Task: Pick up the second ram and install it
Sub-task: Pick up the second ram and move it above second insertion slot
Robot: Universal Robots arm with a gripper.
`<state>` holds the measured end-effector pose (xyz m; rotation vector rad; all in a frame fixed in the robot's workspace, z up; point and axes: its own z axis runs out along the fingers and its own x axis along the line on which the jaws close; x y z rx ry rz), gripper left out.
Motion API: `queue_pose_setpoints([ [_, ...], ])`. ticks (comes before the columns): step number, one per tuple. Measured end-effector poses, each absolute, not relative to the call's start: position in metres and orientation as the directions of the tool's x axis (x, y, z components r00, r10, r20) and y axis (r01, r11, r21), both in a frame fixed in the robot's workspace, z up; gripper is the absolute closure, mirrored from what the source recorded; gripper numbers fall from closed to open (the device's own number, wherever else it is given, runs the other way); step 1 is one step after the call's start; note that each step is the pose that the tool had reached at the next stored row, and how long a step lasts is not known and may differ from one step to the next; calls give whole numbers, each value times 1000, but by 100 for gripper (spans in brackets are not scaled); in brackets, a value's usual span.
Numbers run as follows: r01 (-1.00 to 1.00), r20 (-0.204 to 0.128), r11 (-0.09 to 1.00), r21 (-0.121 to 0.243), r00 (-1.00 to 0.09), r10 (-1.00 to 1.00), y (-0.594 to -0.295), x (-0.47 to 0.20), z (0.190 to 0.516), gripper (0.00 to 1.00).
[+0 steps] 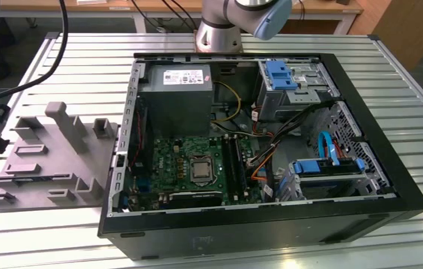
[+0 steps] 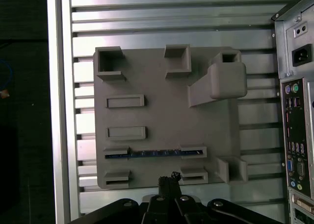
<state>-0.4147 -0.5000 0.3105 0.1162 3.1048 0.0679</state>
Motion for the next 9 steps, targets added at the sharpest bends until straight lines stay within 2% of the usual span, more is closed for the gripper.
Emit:
queue_pose_setpoints([
  [9, -43, -32, 998, 45, -999, -42, -500, -415, 310, 89],
])
